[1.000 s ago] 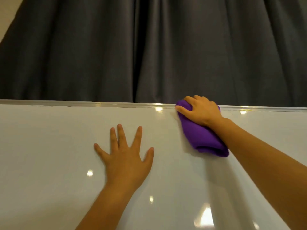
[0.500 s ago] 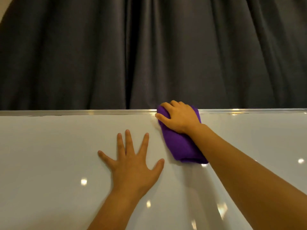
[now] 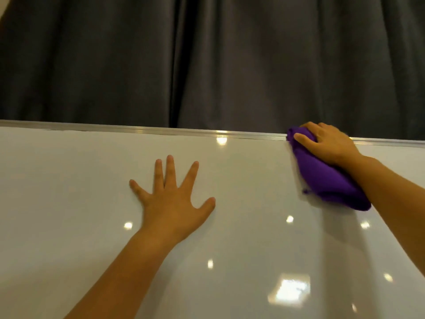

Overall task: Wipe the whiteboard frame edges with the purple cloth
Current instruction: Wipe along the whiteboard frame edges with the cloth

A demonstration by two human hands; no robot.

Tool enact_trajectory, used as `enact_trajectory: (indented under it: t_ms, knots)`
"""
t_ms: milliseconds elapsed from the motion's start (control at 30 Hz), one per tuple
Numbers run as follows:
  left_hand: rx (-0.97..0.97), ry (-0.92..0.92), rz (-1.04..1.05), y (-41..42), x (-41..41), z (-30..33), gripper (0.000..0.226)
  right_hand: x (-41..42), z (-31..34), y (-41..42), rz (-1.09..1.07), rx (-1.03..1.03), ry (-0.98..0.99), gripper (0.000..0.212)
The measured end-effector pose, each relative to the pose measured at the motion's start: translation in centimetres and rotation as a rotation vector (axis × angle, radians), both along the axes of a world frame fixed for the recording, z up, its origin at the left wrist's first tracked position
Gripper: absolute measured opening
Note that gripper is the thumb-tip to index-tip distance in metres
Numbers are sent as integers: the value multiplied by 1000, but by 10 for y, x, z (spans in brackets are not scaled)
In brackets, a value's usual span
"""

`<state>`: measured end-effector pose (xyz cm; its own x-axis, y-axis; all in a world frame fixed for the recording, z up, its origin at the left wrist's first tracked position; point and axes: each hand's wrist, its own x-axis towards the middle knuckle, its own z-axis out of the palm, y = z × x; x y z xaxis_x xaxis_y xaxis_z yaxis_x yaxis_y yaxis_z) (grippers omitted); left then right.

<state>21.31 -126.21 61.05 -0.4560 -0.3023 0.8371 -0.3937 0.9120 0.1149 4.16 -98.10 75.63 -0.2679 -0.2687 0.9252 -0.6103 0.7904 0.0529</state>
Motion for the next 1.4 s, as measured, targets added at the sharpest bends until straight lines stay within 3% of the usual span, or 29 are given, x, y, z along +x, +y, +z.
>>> enact_trajectory:
  t_ms: [133,267,367,733,867,1133,1400]
  knots:
    - [10,31,-2,35,-10,10,86,-6,2,14,54,52,7,60]
    - [-118,176,-191,94,-35,15,81,-12,3,33,97,72,10,69]
    - [-136,105,-199,121,-57,10,83,-19,3,47,100,68,1,71]
    - [-155,67,-85,116,-69,0,79,-58,3,124,-18,-19,-67,70]
    - [-142,56,-59,113,-66,-1,83,-44,4,82,-97,-27,-33,64]
    - [-123,40,-14,102,-60,-1,81,-7,-8,-11,94,85,127,60]
    - [-102,-34,1,120,-59,2,88,-63,5,97,80,19,-32,70]
